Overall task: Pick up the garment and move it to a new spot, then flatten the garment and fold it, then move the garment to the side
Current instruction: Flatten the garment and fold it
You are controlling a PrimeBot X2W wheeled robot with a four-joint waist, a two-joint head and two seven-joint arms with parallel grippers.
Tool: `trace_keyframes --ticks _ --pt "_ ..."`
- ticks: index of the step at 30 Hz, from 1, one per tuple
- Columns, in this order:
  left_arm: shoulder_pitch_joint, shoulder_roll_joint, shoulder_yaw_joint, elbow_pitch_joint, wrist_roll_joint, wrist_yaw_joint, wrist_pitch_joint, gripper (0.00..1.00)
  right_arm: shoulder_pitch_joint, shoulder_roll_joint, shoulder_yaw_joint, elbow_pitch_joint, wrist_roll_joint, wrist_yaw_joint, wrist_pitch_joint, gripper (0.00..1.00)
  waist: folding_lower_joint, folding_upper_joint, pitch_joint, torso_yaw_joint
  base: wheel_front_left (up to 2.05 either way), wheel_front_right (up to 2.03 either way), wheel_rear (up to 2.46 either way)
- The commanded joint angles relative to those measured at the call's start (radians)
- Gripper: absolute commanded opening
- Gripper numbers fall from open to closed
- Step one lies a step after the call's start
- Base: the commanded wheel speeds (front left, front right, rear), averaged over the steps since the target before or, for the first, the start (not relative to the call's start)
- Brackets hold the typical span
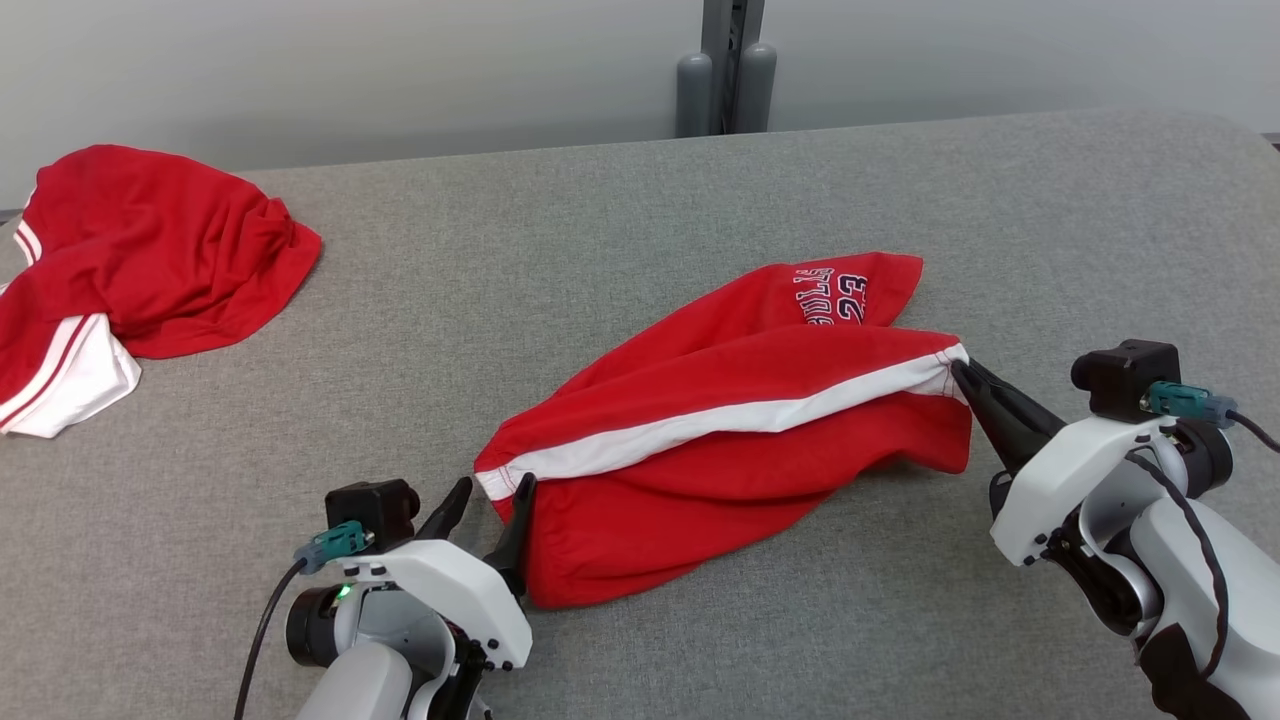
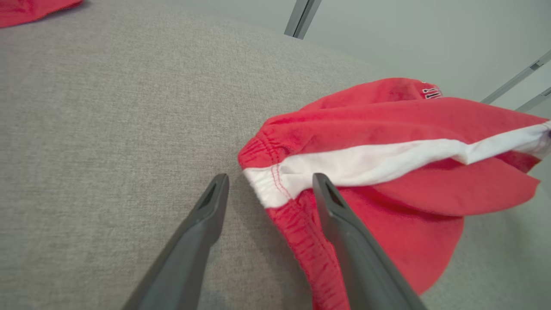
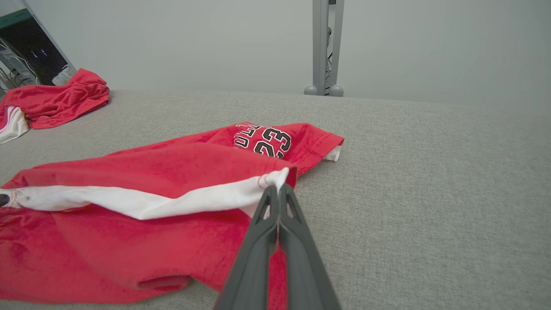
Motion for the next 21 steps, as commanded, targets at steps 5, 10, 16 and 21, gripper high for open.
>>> trace_keyframes --ticks 5,10,16,21 --pt "-0.022 0.008 -0.008 -0.011 -0.019 -0.005 0.042 0.72 0.032 0.006 -0.042 -0.031 -0.035 0.0 0.021 0.0 0.0 0.0 0.003 0.001 0.0 0.0 0.0" --pt "-0.033 0.007 -0.017 -0.026 -0.026 -0.006 0.063 0.13 0.049 0.015 -0.072 -0.058 -0.059 0.0 0.04 0.0 0.0 0.0 0.005 0.004 0.0 0.0 0.0" --pt "-0.052 0.004 -0.014 -0.024 -0.051 -0.016 0.037 0.0 0.067 0.023 -0.104 -0.093 -0.084 0.0 0.052 0.0 0.0 0.0 0.002 0.006 0.0 0.0 0.0" --pt "-0.062 0.003 -0.005 -0.053 -0.08 -0.052 -0.038 0.0 0.078 0.017 -0.141 -0.132 -0.102 0.0 0.038 0.0 0.0 0.0 -0.01 0.006 0.0 0.0 0.0"
